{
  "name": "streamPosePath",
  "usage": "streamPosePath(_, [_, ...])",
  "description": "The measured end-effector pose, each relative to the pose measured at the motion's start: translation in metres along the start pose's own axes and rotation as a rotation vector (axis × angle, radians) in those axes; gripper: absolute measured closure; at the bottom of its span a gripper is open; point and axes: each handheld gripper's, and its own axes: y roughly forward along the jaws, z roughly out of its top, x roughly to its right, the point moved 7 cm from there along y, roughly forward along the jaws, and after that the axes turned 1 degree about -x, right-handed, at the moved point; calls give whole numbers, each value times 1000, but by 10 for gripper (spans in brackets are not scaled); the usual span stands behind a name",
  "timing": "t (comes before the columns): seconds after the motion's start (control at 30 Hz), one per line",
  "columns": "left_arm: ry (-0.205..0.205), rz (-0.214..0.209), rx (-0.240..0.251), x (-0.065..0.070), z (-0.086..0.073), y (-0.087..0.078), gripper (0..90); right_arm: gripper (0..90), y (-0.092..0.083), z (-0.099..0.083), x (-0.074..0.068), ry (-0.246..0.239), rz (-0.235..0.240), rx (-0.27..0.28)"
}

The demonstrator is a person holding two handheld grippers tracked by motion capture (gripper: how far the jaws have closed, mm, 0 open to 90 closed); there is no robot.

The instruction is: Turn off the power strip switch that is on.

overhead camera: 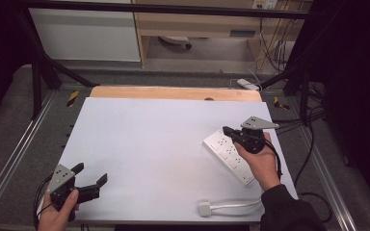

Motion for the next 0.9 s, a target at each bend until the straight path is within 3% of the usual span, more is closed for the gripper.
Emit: streamPosePath(0.9, [0,-2,0,0,0,0,58,900,23,-10,-1,-1,22,-76])
